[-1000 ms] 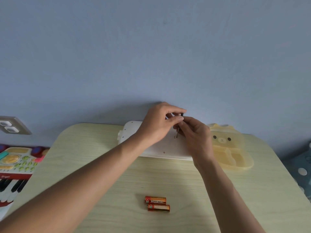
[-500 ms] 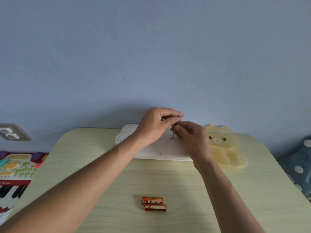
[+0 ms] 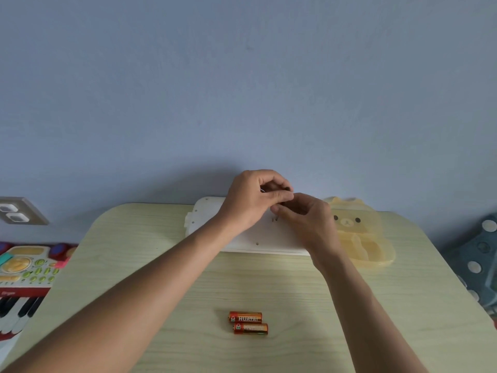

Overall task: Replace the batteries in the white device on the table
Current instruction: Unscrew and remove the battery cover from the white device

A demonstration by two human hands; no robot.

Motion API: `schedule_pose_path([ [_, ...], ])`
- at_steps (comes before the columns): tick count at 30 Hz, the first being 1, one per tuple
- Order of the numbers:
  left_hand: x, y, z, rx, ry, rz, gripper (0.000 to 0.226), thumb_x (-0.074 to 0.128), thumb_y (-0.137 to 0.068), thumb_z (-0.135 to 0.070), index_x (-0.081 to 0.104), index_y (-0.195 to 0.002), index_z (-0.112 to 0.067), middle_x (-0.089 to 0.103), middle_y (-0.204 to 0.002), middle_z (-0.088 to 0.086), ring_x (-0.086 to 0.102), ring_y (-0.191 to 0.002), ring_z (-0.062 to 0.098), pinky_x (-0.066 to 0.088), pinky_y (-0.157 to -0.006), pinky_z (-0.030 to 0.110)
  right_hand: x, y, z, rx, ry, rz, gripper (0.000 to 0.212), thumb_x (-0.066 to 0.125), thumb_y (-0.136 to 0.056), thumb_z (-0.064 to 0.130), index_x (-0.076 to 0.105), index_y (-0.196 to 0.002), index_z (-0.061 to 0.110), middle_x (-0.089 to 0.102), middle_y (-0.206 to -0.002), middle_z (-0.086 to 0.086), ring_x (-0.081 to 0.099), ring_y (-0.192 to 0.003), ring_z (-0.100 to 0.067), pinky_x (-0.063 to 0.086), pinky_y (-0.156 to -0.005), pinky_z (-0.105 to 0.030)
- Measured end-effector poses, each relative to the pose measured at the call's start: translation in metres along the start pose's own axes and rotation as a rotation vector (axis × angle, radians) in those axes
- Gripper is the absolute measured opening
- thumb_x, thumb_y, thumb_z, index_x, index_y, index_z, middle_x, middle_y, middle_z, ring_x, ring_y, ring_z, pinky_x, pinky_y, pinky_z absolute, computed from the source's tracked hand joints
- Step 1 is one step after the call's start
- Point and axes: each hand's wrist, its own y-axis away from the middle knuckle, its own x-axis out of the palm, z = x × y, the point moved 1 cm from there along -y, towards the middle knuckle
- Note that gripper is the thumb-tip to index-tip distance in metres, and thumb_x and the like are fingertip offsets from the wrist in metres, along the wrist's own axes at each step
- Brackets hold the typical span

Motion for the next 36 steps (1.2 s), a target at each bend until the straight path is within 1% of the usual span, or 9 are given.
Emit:
schedule_pose_path([
  [3,0.004,-0.001,-0.002,0.004,-0.064,-0.025,0.016,0.086,-0.077,-0.019,0.073,-0.083,-0.013,0.075,-0.077,0.000,0.064,-0.063,0.008,0.049,-0.061,0.017,-0.001,-0.003,-0.002,-0.008,-0.006,-0.066,0.026,0.079,-0.082,0.028,0.071,-0.078,0.003,0.061,-0.066,-0.005,0.050,-0.063,-0.012,0.040,-0.061,-0.030],
  [8,0.000,-0.001,0.001,0.031,-0.031,0.092,0.016,0.068,-0.093,-0.012,0.079,-0.105,-0.017,0.079,-0.097,-0.006,0.074,-0.095,0.006,0.057,-0.084,0.025,-0.002,-0.001,0.000,-0.017,-0.042,0.001,0.012,0.070,-0.090,0.014,0.081,-0.087,0.018,0.075,-0.090,-0.018,0.058,-0.077,-0.014,0.045,-0.074,-0.032],
  [14,0.005,-0.003,-0.005,0.012,-0.063,-0.014,0.015,0.087,-0.076,-0.019,0.074,-0.080,-0.013,0.075,-0.074,0.000,0.068,-0.062,0.010,0.054,-0.063,0.023,-0.005,-0.002,-0.002,-0.026,-0.039,-0.043,0.012,0.080,-0.083,0.017,0.074,-0.087,0.008,0.074,-0.075,-0.003,0.065,-0.068,-0.005,0.048,-0.063,-0.017],
  [18,0.004,0.001,-0.003,0.048,-0.063,0.080,0.011,0.069,-0.094,-0.020,0.079,-0.098,-0.018,0.078,-0.091,-0.005,0.073,-0.086,0.006,0.052,-0.073,0.017,-0.006,-0.001,-0.002,-0.004,-0.058,-0.044,0.007,0.074,-0.087,0.014,0.078,-0.085,0.009,0.076,-0.086,-0.016,0.062,-0.073,-0.011,0.049,-0.073,-0.031],
  [21,-0.001,0.001,0.000,0.044,-0.035,0.027,0.010,0.070,-0.093,-0.013,0.079,-0.096,-0.015,0.078,-0.087,-0.004,0.073,-0.080,0.010,0.055,-0.073,0.022,-0.004,0.001,0.000,-0.006,-0.020,-0.010,0.011,0.070,-0.090,0.011,0.080,-0.090,0.015,0.079,-0.089,-0.005,0.066,-0.079,-0.005,0.052,-0.077,-0.023],
  [24,0.000,0.000,-0.002,0.047,-0.047,-0.044,0.002,0.079,-0.084,-0.015,0.077,-0.084,-0.014,0.075,-0.077,-0.004,0.070,-0.073,0.015,0.055,-0.069,0.029,-0.003,0.002,0.001,-0.020,-0.021,-0.040,0.006,0.077,-0.085,0.014,0.077,-0.090,0.010,0.078,-0.082,-0.004,0.066,-0.071,-0.003,0.049,-0.064,-0.013],
  [29,0.005,0.004,-0.005,0.034,-0.055,-0.053,0.016,0.086,-0.077,-0.025,0.074,-0.084,-0.018,0.074,-0.078,-0.003,0.068,-0.071,0.015,0.051,-0.064,0.021,-0.002,0.000,0.000,-0.013,0.013,-0.059,0.019,0.074,-0.087,0.025,0.075,-0.080,0.008,0.060,-0.068,-0.010,0.047,-0.066,-0.014,0.037,-0.063,-0.032],
  [32,-0.006,0.008,0.001,0.058,-0.153,-0.060,0.022,0.082,-0.080,-0.032,0.071,-0.097,-0.025,0.071,-0.087,-0.007,0.067,-0.085,0.008,0.049,-0.071,0.016,-0.003,0.002,0.003,-0.016,-0.018,-0.069,0.012,0.070,-0.090,0.019,0.079,-0.083,0.016,0.071,-0.079,-0.021,0.056,-0.070,-0.016,0.046,-0.068,-0.033],
  [36,-0.017,0.013,0.012,0.142,-0.406,0.116,0.022,0.078,-0.082,-0.031,0.066,-0.101,-0.027,0.064,-0.099,-0.009,0.059,-0.098,0.004,0.049,-0.087,0.024,-0.009,0.004,0.005,0.021,-0.106,-0.111,0.013,0.064,-0.095,0.012,0.077,-0.093,0.012,0.074,-0.073,-0.003,0.065,-0.067,-0.011,0.055,-0.066,-0.024],
])
